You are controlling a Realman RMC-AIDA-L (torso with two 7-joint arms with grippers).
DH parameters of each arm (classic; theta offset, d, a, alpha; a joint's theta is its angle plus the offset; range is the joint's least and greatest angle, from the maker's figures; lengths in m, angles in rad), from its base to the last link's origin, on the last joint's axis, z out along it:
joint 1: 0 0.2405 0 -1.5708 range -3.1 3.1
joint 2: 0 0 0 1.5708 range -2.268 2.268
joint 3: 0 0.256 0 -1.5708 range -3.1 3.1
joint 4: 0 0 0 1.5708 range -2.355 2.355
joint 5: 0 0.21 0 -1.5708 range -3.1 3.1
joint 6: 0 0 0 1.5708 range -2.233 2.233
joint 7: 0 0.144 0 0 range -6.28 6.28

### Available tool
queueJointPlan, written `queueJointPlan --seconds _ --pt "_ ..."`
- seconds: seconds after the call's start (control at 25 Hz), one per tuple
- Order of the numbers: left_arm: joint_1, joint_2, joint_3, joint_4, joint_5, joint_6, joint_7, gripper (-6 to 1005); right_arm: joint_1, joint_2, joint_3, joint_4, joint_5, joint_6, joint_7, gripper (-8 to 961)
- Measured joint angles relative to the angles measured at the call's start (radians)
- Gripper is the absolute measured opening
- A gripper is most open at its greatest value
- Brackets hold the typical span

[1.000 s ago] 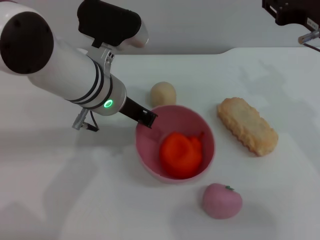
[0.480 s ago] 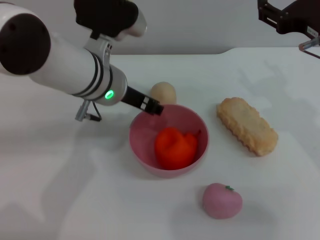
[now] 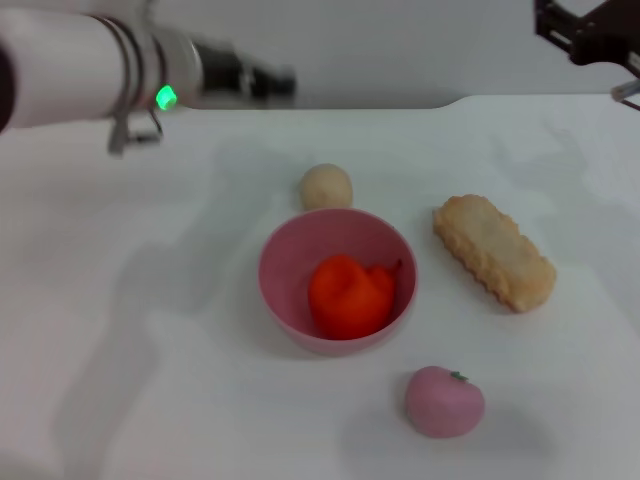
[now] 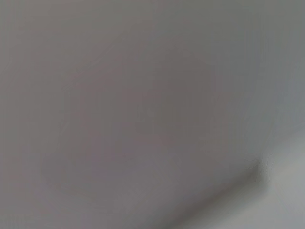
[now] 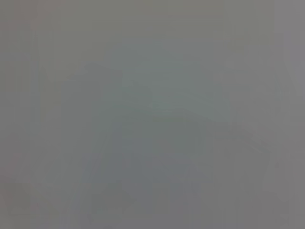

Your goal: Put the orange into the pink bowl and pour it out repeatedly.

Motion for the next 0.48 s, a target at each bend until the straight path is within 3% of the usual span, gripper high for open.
queueJointPlan --seconds 0.04,0.08,0.2,0.32,0.44,0.48 --pt "0.0 0.0 0.0 0.0 0.0 0.0 0.0 770 -0.007 0.0 -0.007 0.02 0.003 -0.042 0.0 788" --pt "0.102 0.0 0.007 0.015 0.028 0.286 0.0 785 -0.012 0.0 -0.013 0.036 0.004 -0.082 0.0 788" --pt "0.179 0.001 0.013 -0.022 0.045 0.545 0.001 785 -0.034 0.0 -0.048 0.103 -0.001 -0.238 -0.001 788" --pt "0.24 0.001 0.021 -0.159 0.055 0.831 0.021 786 -0.039 -0.001 -0.114 0.248 0.0 -0.515 0.004 788" --pt "0.253 0.001 0.042 -0.265 0.056 0.996 0.027 786 -0.026 -0.001 -0.18 0.402 0.005 -0.79 0.057 788" --pt "0.253 0.001 0.042 -0.265 0.056 0.996 0.027 786 -0.022 -0.001 -0.195 0.435 0.005 -0.856 0.088 788"
